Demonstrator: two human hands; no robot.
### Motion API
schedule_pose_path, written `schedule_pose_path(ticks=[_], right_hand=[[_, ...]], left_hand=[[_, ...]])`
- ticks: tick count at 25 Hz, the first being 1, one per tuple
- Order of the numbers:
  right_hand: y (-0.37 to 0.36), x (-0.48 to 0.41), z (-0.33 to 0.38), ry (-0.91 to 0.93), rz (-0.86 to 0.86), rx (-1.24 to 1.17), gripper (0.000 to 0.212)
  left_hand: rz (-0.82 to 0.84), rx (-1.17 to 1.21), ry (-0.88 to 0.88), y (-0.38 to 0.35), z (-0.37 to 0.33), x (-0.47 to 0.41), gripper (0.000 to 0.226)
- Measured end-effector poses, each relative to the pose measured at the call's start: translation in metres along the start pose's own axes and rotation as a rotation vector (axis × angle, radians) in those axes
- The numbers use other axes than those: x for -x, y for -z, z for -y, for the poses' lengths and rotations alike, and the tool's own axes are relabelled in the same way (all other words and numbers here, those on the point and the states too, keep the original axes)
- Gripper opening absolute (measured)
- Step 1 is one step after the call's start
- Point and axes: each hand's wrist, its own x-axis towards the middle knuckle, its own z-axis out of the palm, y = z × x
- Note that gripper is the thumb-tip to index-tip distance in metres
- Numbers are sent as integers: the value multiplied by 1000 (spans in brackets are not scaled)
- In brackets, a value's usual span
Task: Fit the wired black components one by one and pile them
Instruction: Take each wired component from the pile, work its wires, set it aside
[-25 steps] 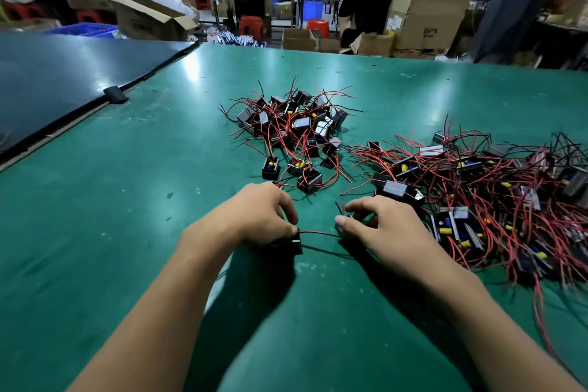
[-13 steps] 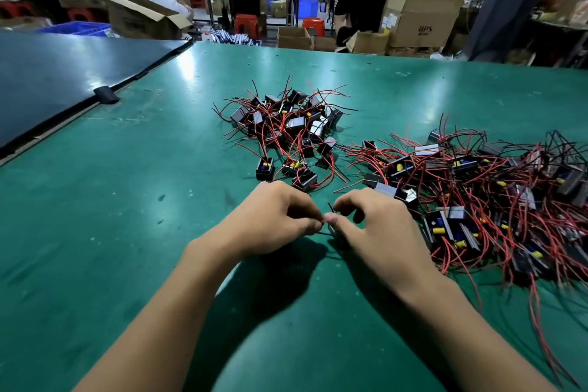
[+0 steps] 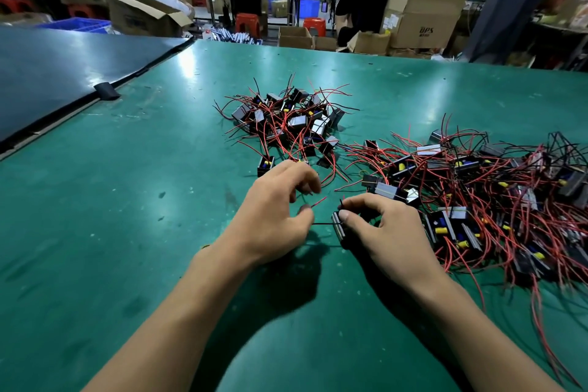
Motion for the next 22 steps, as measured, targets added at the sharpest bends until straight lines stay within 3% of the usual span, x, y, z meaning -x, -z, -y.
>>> schedule_pose_path(ticks=[2,6,14,22], right_hand=[[1,0,0,-10,10,-38,4],[1,2,1,-8,10,-47,5],[-1,6,1,30,48,-61,4],[-5,7,0,16,29,-122,5]], left_hand=[[79,-54,-125,-2,-6,2,21],[229,-233,-140,-13,-1,5,19],[-152,-34,61,-19,11,4,9],[-95,134,210,-27,1,4,9]])
